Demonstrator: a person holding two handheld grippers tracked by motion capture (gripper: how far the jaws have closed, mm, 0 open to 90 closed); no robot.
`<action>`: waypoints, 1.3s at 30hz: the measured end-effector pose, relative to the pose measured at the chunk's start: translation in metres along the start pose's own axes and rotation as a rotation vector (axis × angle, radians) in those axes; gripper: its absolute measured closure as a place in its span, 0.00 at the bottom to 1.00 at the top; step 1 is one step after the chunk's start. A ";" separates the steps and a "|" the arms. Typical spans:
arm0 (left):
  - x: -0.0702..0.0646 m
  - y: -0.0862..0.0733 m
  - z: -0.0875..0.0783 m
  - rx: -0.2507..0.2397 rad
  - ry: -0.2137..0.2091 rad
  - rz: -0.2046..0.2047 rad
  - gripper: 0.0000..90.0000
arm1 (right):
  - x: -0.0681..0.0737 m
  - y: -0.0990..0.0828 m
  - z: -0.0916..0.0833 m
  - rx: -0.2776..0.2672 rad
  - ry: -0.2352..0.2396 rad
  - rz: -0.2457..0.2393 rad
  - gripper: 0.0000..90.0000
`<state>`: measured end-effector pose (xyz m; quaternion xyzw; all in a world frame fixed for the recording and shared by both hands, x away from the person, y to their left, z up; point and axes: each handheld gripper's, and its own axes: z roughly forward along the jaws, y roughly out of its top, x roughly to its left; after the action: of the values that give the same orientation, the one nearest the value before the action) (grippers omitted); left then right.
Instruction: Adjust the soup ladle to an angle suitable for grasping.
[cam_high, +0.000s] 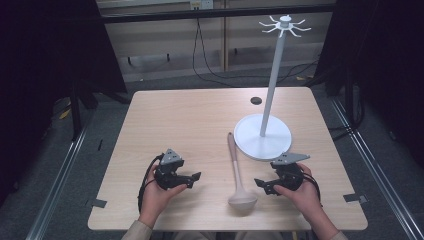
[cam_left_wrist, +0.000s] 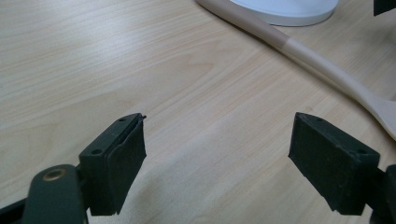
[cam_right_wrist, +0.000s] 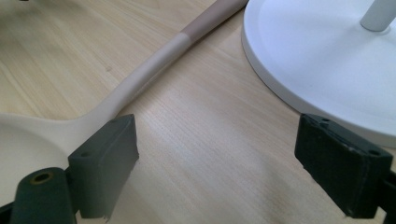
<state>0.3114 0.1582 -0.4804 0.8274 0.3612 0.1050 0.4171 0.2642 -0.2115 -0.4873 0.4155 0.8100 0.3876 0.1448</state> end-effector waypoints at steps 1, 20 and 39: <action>0.000 0.001 0.000 0.000 0.001 0.003 0.20 | 0.000 0.000 0.000 -0.003 0.002 0.000 0.17; 0.002 -0.002 -0.006 -0.019 0.017 -0.017 0.20 | 0.007 0.012 0.015 -0.021 0.001 -0.046 0.68; 0.006 -0.019 -0.022 -0.021 0.008 -0.043 0.17 | 0.019 0.029 0.045 0.032 0.033 -0.125 0.98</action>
<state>0.2963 0.1831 -0.4819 0.8146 0.3793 0.1030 0.4265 0.2940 -0.1630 -0.4937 0.3600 0.8427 0.3717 0.1489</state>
